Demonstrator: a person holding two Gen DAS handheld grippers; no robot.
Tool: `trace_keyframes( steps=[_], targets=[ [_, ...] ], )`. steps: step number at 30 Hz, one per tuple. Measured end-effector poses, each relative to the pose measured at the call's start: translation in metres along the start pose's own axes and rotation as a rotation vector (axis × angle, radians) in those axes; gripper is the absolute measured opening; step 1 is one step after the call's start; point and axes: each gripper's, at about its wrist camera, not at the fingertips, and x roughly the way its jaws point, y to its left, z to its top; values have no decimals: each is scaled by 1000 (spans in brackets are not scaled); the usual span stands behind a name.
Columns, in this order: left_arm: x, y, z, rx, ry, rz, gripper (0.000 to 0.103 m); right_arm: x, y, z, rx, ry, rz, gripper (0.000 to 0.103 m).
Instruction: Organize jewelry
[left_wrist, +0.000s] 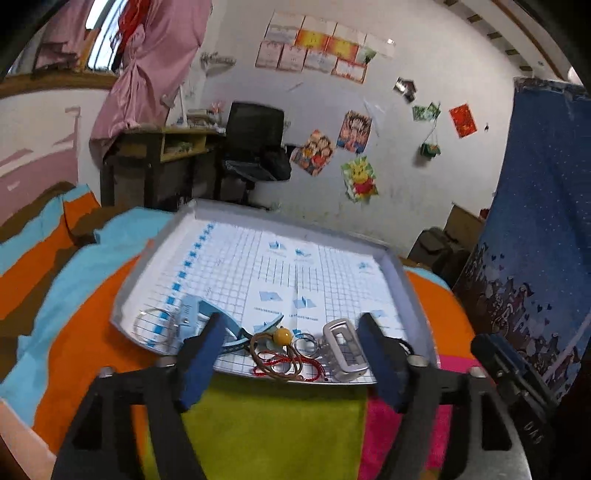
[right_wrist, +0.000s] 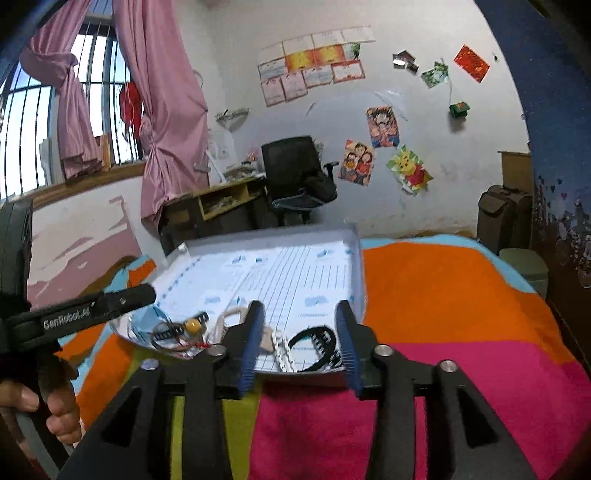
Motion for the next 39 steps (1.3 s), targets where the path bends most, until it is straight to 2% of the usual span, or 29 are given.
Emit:
trace_keyframes(
  steps=[1, 7, 9, 11, 14, 18, 29, 39],
  targets=[
    [-9, 1, 0, 0, -18, -5, 88, -9, 0, 3, 2, -15, 5, 56],
    [-68, 12, -4, -17, -98, -17, 101, -57, 9, 10, -27, -69, 26, 81],
    [-87, 17, -10, -31, -116, -8, 103, -75, 16, 11, -25, -94, 39, 88],
    [-101, 19, -16, -28, -120, 7, 103, -89, 22, 11, -26, -108, 43, 89],
    [-128, 25, -26, -10, -139, 31, 103, -118, 32, 6, -14, -147, 57, 101],
    [-162, 31, -40, 9, -169, 53, 103, -151, 41, -3, -5, -180, 74, 102],
    [-243, 51, -76, 44, -227, 84, 103, -239, 85, -33, -100, -240, 73, 102],
    [-286, 72, -109, 89, -238, 94, 103, -299, 112, -66, -145, -243, 51, 102]
  ],
)
